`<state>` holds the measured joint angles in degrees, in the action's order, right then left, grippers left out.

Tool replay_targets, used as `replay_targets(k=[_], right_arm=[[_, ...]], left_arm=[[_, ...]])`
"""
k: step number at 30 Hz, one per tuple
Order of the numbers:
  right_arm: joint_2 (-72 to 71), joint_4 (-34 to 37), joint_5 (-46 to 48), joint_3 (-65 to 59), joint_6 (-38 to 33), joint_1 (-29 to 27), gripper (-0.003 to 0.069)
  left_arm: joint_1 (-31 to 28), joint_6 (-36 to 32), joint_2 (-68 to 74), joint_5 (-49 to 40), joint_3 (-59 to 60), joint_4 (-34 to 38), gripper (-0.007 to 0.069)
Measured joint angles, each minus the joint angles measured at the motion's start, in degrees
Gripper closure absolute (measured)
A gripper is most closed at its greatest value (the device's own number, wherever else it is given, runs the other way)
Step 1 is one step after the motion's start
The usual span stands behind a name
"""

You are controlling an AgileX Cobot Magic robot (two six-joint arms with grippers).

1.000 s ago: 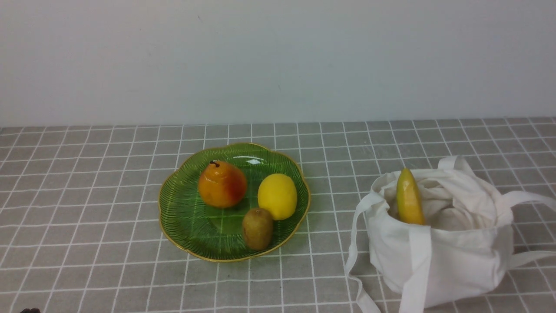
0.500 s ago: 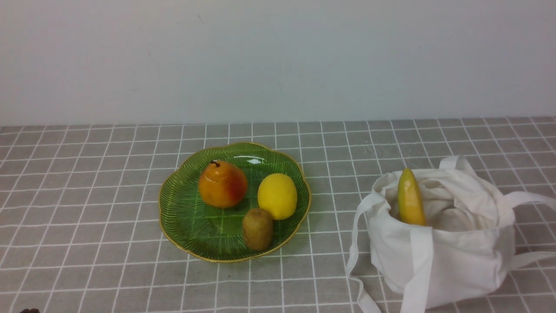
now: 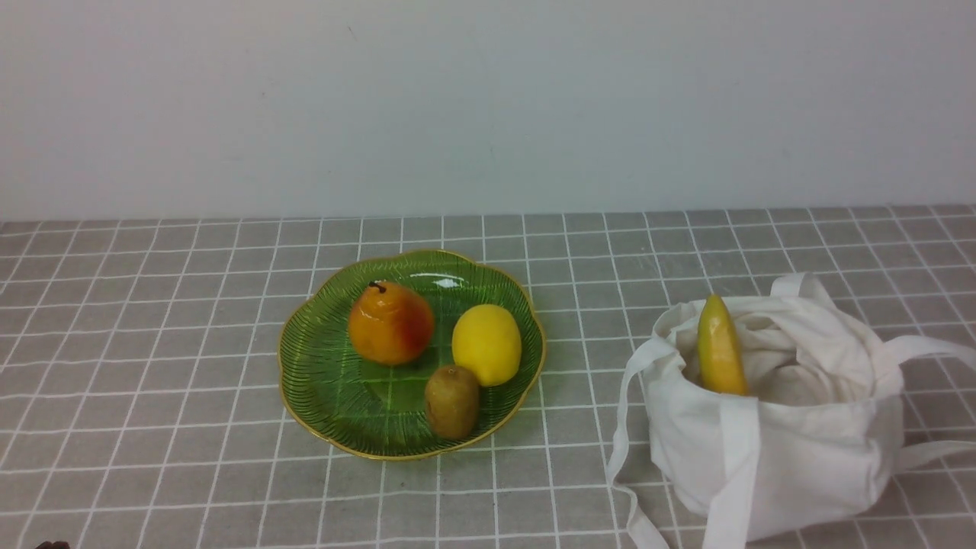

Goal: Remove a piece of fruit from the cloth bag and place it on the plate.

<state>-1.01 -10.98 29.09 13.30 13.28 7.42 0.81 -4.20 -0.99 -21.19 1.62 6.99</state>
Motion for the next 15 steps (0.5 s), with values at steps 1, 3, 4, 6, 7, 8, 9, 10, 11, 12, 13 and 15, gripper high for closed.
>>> replay_targets(k=[1,3,4,6,7,8,9,10,11,12,13,15], right_arm=[[0.0,0.84,-2.04,-3.95,0.0,-1.91,0.0673],[0.0,1.2,-4.41,-9.65,-0.04,-4.19,0.0673],[0.0,1.2,-4.61,-9.65,-0.04,-4.4,0.0673],[0.13,1.45,-5.29,-14.18,-0.04,-7.15,0.0673],[0.13,1.3,-5.75,-14.25,-0.13,-7.7,0.0673],[0.13,1.17,-6.17,-14.37,-0.36,-8.47,0.0673],[0.13,0.89,-6.23,-14.37,-0.53,-8.89,0.0673],[0.13,0.62,-6.27,-14.37,-0.87,-8.99,0.0673],[0.13,0.55,-6.35,-14.37,-1.08,-8.99,0.0673],[0.13,0.55,-6.35,-14.37,-1.12,-8.99,0.0673],[0.13,0.55,-6.35,-14.37,-1.12,-8.99,0.0673],[0.13,0.55,-6.35,-14.37,-1.01,-8.99,0.0673]], left_arm=[[0.0,0.0,0.0,0.0,0.0,0.0,0.0632],[0.0,0.0,0.0,0.0,0.0,0.0,0.0632],[0.0,0.0,0.0,0.0,0.0,0.0,0.0632],[0.0,0.0,0.0,0.04,0.0,0.0,0.0632],[0.0,0.0,0.0,0.04,0.0,0.0,0.0632],[0.0,0.0,0.0,0.04,0.0,0.0,0.0632],[0.0,0.0,0.0,0.04,0.0,0.0,0.0632],[0.0,0.0,0.0,0.04,0.0,0.0,0.0632],[0.0,0.0,0.0,0.04,0.0,0.0,0.0632],[0.0,0.0,0.0,0.04,0.0,0.0,0.0632],[0.0,0.0,0.0,0.04,0.0,0.0,0.0632],[0.0,0.0,0.0,0.04,0.0,0.0,0.0632]])
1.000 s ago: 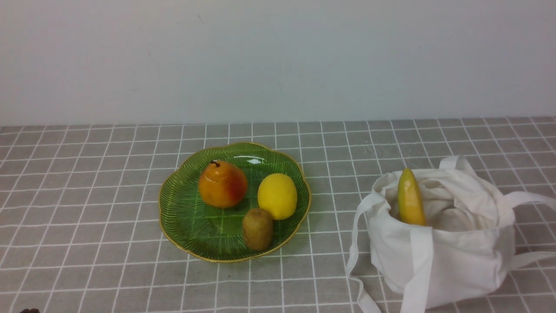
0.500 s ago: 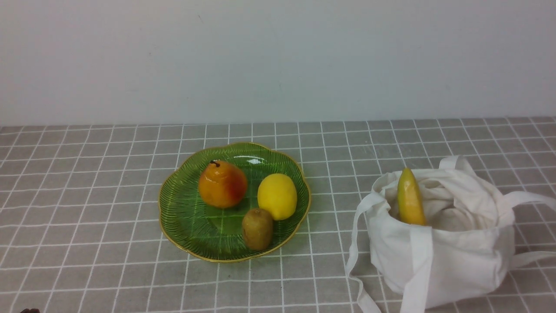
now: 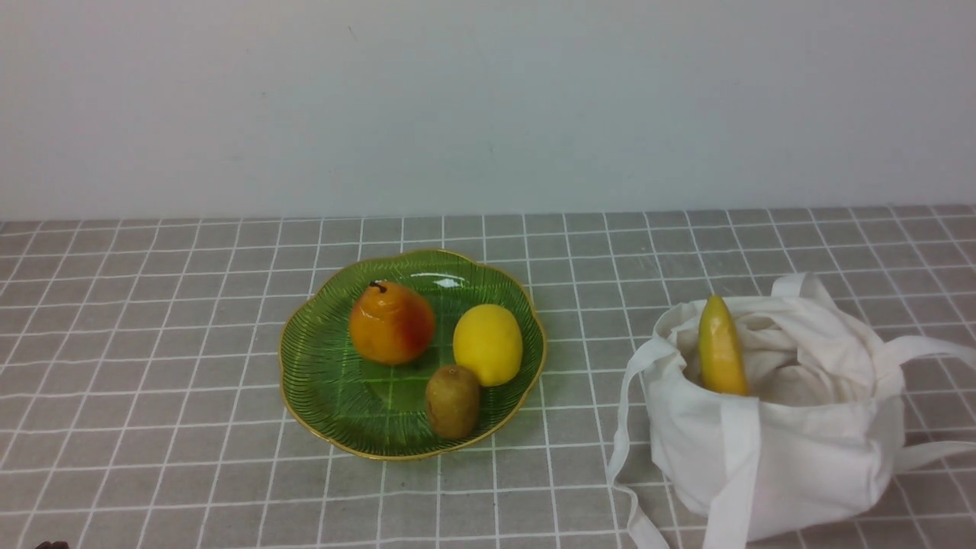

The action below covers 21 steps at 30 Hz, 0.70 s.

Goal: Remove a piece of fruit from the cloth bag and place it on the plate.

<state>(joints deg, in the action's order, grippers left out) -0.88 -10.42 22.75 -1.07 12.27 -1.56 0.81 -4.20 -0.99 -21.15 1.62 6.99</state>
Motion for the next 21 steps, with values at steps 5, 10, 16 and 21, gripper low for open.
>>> replay_targets(k=[5,10,16,21], right_arm=[[0.0,0.06,0.0,0.0,0.61,0.0,0.0673],[0.0,0.23,0.0,0.0,0.68,0.0,0.0673],[0.0,0.23,0.0,0.0,0.63,0.0,0.0673],[0.0,0.23,0.0,0.0,0.63,0.0,0.0673]], left_arm=[[0.0,0.0,0.0,0.0,0.0,0.0,0.0632],[0.0,0.0,0.0,0.0,0.0,0.0,0.0632],[0.0,0.0,0.0,0.0,0.0,0.0,0.0632],[0.0,0.0,0.0,0.0,0.0,0.0,0.0632]])
